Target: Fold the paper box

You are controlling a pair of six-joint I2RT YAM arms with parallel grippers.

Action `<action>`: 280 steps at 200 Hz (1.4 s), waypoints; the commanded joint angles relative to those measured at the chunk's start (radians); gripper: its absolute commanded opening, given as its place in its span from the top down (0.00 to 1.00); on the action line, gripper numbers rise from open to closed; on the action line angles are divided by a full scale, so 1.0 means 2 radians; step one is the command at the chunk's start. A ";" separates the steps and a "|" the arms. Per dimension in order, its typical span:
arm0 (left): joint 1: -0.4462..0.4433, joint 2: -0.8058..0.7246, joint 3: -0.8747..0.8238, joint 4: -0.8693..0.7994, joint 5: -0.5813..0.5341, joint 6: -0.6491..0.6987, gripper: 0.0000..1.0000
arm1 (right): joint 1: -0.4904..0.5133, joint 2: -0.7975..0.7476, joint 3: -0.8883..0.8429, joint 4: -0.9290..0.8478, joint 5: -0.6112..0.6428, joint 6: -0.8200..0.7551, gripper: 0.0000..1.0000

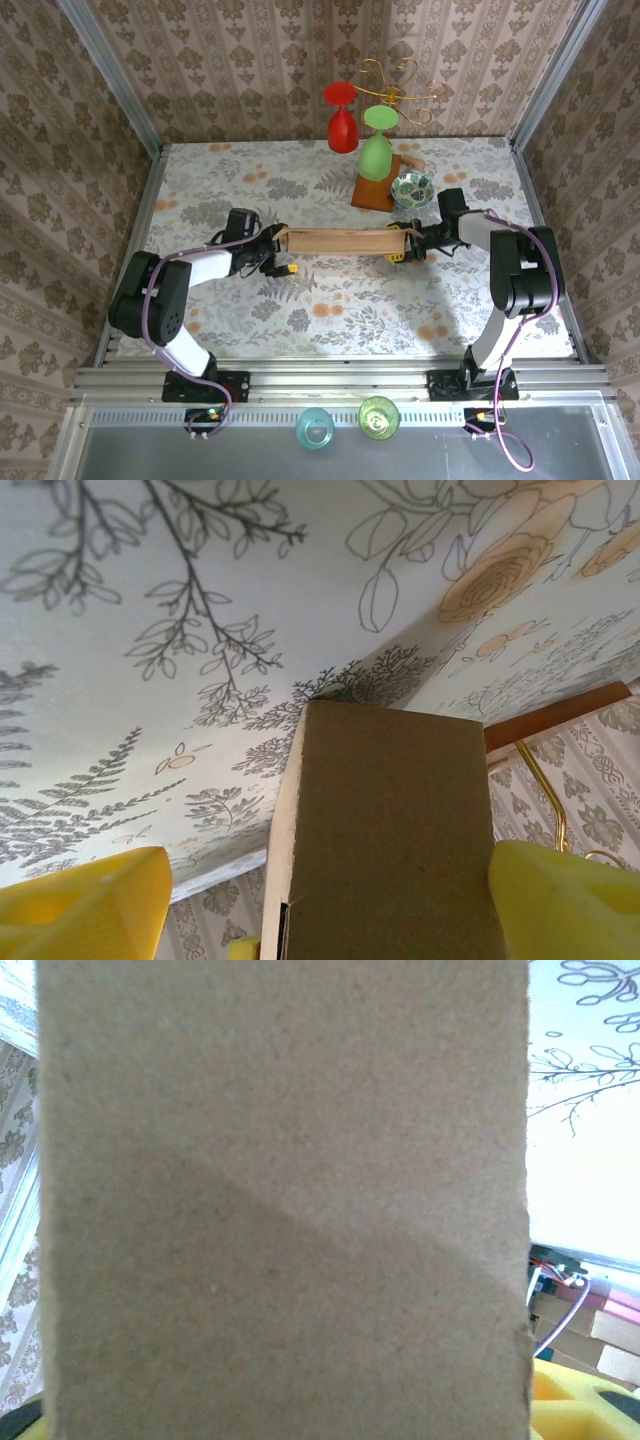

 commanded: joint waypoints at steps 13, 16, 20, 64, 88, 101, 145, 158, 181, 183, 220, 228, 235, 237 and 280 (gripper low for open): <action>0.004 -0.052 0.007 -0.059 0.035 -0.024 0.15 | 0.005 0.020 0.004 -0.068 0.006 -0.042 0.61; 0.004 -0.055 0.010 -0.063 0.035 -0.023 0.15 | 0.005 0.021 0.005 -0.071 0.006 -0.045 0.61; 0.002 -0.058 0.015 -0.070 0.042 -0.021 0.15 | 0.005 0.021 0.006 -0.076 0.006 -0.048 0.61; -0.001 -0.085 0.030 -0.084 0.052 -0.026 0.14 | -0.001 0.028 0.018 -0.113 0.009 -0.072 0.61; -0.011 -0.099 0.032 -0.101 0.057 -0.016 0.16 | -0.001 0.039 0.029 -0.113 0.010 -0.073 0.61; -0.018 -0.105 0.030 -0.107 0.056 -0.016 0.17 | -0.001 0.046 0.035 -0.115 0.012 -0.074 0.61; -0.041 -0.123 0.014 -0.100 0.042 -0.032 0.23 | -0.002 0.068 0.054 -0.119 0.016 -0.076 0.61; -0.042 -0.127 0.006 -0.097 0.042 -0.036 0.27 | -0.001 0.071 0.059 -0.120 0.016 -0.077 0.61; -0.042 -0.134 -0.004 -0.091 0.020 -0.048 0.33 | -0.002 0.074 0.063 -0.122 0.017 -0.081 0.55; -0.042 -0.135 -0.004 -0.091 0.019 -0.050 0.33 | -0.002 0.074 0.063 -0.123 0.016 -0.082 0.54; -0.036 -0.140 0.001 -0.111 0.011 -0.056 0.47 | -0.003 0.070 0.074 -0.143 0.021 -0.103 0.33; -0.035 -0.141 0.004 -0.118 0.010 -0.055 0.49 | -0.004 0.067 0.079 -0.156 0.027 -0.114 0.30; -0.033 -0.142 0.008 -0.125 0.010 -0.054 0.49 | -0.005 0.064 0.085 -0.167 0.033 -0.124 0.29; -0.033 -0.142 0.009 -0.129 0.010 -0.053 0.50 | -0.005 0.062 0.086 -0.169 0.033 -0.126 0.28; -0.021 -0.154 0.031 -0.206 0.006 -0.039 0.51 | -0.016 0.035 0.111 -0.227 0.060 -0.174 0.21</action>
